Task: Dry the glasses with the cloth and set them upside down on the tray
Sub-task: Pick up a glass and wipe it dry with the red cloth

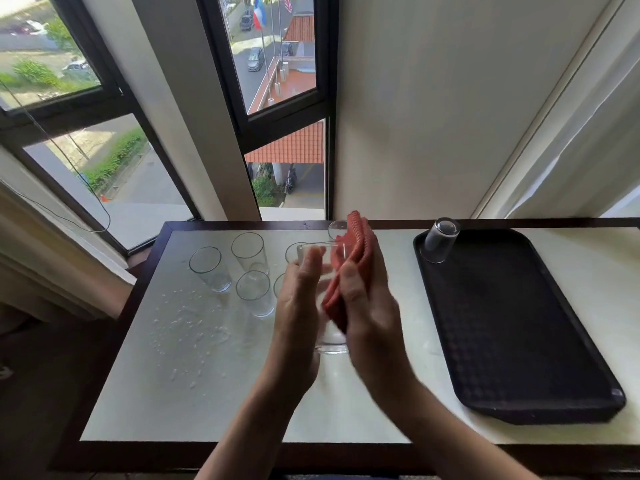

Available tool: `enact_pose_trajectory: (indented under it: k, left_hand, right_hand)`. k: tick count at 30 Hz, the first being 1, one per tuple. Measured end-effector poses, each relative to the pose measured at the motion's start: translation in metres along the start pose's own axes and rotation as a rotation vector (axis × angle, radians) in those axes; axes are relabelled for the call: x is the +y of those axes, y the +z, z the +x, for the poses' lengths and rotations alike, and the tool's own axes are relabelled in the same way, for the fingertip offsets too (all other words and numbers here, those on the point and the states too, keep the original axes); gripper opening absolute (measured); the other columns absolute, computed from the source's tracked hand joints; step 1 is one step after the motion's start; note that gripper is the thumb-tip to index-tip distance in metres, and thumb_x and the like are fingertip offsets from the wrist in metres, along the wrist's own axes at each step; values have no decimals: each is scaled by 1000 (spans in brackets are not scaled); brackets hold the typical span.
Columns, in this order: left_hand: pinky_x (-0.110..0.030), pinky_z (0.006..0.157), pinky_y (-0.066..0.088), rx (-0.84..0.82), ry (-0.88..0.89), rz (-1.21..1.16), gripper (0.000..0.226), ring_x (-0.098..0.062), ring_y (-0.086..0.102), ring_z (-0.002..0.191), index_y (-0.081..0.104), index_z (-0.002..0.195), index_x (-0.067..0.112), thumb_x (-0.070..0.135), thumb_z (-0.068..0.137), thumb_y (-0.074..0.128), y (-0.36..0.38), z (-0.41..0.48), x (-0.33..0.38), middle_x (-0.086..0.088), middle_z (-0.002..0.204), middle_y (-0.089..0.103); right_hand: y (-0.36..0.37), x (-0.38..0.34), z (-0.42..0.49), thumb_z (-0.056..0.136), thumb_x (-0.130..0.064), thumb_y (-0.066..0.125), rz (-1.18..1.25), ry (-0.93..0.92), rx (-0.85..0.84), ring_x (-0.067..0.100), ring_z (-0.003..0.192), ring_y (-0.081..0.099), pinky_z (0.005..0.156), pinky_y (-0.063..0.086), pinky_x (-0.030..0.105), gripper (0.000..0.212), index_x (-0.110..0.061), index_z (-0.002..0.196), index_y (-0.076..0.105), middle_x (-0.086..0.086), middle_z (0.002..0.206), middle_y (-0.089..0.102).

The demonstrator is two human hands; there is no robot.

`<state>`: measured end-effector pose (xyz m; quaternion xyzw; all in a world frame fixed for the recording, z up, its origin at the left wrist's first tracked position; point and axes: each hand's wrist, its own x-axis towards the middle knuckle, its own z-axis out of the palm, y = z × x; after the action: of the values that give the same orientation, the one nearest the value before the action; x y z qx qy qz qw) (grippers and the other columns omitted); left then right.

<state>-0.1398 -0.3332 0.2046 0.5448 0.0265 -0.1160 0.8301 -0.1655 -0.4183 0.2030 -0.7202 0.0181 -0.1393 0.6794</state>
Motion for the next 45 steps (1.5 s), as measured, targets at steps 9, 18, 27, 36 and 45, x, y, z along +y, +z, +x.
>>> enact_pose_trajectory:
  k: [9,18,27,36,45]
  left_hand:
    - [-40,87,60,29,14,17,40,-24,75,101,63,112,17,48,89,51,6,-5,3,-6,104,78]
    - [-48,104,51,21,-2,-135,92,-42,59,125,47,134,-9,57,76,77,4,-9,-6,-34,132,57]
    - [-45,96,53,18,-53,-78,76,-28,70,113,62,131,13,68,78,66,-1,-6,-10,-15,121,72]
    - [-37,84,57,96,-41,-8,46,-22,73,107,58,124,15,50,94,58,4,-6,-9,-7,118,74]
    - [-44,92,56,46,-56,-27,53,-29,69,115,58,126,14,51,87,60,11,-9,-14,-15,122,72]
  right_hand:
    - [-7,-2,22,93,-49,38,26,52,-5,5,108,66,94,54,30,55,-30,144,41,-11,121,65]
    - [-4,2,-3,98,-61,23,-432,-188,-1,15,150,22,119,27,49,66,-27,155,24,-12,159,29]
    - [-1,2,-3,97,-46,38,-131,-5,-70,1,129,52,107,45,28,57,-32,152,32,-12,146,51]
    - [-3,10,14,92,-54,35,-24,125,-47,10,115,64,100,53,34,60,-31,147,38,-4,129,64]
    - [-16,5,-1,91,-64,20,-452,-2,20,12,151,19,119,25,35,65,-41,151,30,-5,162,24]
